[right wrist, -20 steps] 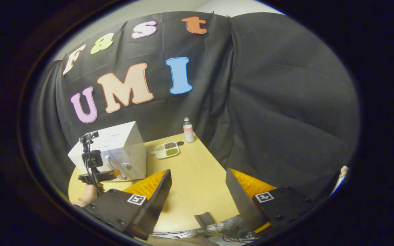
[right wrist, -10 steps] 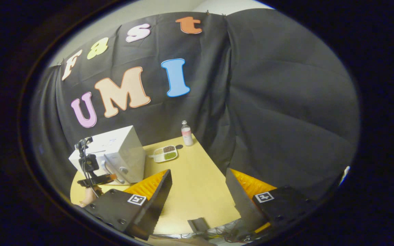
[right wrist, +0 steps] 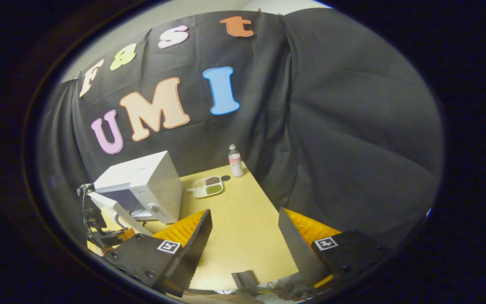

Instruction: Open the microwave oven with the left hand, put the food in, and close the microwave oven.

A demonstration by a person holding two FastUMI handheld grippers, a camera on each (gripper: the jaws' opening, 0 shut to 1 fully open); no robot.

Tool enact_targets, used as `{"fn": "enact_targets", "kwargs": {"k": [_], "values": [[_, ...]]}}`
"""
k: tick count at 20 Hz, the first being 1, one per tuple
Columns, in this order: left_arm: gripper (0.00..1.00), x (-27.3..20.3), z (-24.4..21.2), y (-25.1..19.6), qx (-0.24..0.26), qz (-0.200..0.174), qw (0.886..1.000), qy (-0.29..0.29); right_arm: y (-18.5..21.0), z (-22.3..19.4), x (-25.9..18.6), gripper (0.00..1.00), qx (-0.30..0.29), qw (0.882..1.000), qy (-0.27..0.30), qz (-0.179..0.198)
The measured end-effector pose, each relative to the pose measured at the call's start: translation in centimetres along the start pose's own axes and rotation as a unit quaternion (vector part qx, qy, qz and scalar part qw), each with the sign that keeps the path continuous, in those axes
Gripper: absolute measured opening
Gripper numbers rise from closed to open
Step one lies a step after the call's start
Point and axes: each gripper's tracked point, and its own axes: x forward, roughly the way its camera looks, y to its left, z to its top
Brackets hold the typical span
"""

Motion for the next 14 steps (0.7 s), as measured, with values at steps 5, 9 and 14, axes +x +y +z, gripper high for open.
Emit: {"fn": "enact_targets", "kwargs": {"k": [5, 9, 14], "values": [[0.27, -2.1, 0.1, 1.0, -0.064, -0.023, 0.998, -0.005, 1.6, -0.9, -0.2, 0.98, -0.010, 1.000, 0.010, 0.026], [0.34, -3.3, 0.5, 2.2, -0.067, -0.026, 0.997, -0.018, 2.2, -1.4, -0.7, 0.99, -0.024, 0.999, 0.009, 0.032], [0.79, -4.6, 1.1, 4.3, -0.047, -0.021, 0.998, -0.038, 3.5, -1.8, -1.9, 0.99, -0.027, 0.999, 0.007, 0.027]]}}
